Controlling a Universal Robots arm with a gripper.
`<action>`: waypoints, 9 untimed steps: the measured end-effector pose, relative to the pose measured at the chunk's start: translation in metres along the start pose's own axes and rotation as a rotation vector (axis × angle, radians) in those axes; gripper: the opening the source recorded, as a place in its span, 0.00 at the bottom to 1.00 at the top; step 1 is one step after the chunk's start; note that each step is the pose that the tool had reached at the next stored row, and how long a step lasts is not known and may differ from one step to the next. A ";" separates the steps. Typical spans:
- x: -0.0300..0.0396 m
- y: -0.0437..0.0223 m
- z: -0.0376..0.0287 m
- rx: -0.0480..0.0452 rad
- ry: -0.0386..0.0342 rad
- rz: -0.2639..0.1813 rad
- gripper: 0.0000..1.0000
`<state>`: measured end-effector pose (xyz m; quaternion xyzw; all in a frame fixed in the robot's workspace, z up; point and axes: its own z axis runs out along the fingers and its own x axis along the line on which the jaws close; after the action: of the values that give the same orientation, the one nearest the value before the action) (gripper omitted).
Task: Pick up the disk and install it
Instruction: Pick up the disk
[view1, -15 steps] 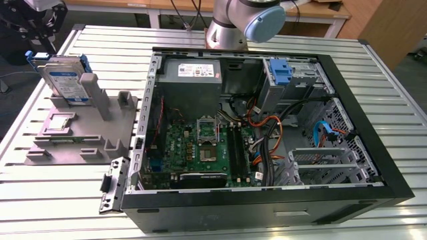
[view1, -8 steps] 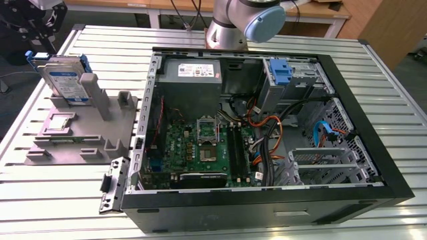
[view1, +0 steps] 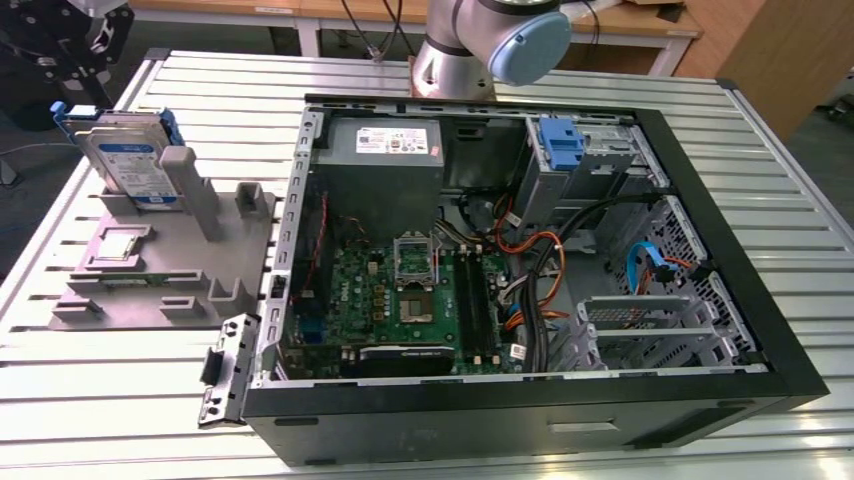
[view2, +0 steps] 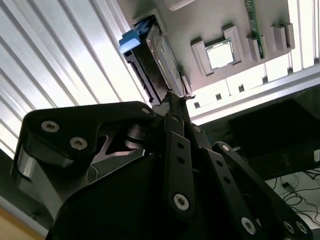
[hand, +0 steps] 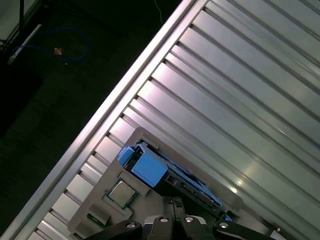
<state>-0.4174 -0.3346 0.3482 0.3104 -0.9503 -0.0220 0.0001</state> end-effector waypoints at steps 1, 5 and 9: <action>0.0000 0.0000 0.0000 -0.0001 0.0003 -0.009 0.10; 0.0000 0.0000 0.0000 -0.0003 0.0014 -0.046 0.10; 0.0000 0.0000 0.0000 -0.0007 0.0027 -0.086 0.10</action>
<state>-0.4174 -0.3346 0.3481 0.3511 -0.9361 -0.0219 0.0005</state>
